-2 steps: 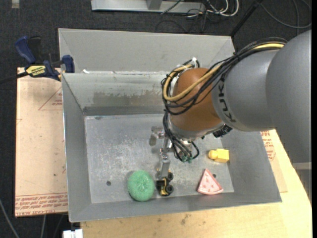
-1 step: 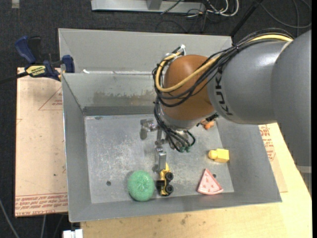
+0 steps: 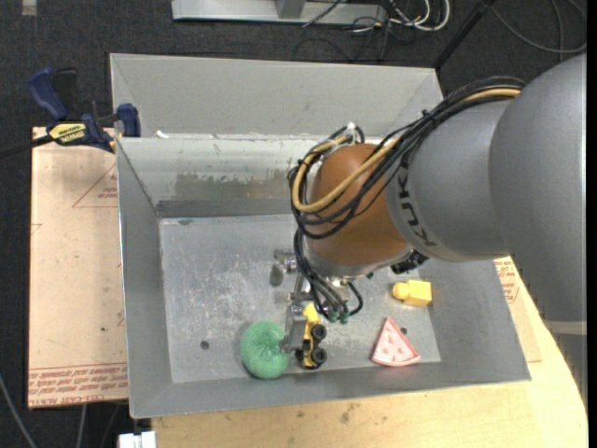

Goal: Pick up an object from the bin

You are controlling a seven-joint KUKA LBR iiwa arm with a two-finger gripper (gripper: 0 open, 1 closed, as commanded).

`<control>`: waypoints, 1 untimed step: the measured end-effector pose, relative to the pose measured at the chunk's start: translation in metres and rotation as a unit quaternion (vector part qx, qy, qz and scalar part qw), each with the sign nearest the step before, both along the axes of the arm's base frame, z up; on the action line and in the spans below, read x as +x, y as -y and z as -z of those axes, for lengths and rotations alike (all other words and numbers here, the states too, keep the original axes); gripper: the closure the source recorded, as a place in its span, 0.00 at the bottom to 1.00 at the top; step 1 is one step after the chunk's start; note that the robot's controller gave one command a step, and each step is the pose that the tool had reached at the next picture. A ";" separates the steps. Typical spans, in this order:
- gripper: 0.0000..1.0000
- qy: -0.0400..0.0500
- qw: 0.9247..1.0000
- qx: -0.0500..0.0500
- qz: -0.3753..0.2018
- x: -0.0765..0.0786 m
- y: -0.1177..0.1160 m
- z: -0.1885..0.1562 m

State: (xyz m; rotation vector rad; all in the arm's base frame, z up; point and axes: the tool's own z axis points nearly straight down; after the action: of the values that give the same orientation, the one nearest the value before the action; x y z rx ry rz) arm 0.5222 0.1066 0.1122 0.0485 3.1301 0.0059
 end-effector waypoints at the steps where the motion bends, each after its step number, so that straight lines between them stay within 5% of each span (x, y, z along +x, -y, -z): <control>1: 0.00 -0.010 1.000 -0.002 0.028 -0.030 0.017 0.027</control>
Offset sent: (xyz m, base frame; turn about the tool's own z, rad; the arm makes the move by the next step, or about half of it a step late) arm -0.0381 -0.0161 -0.0422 -0.1307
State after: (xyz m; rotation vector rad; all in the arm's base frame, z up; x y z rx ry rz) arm 0.4927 0.0899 0.0850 0.1376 3.1472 0.0002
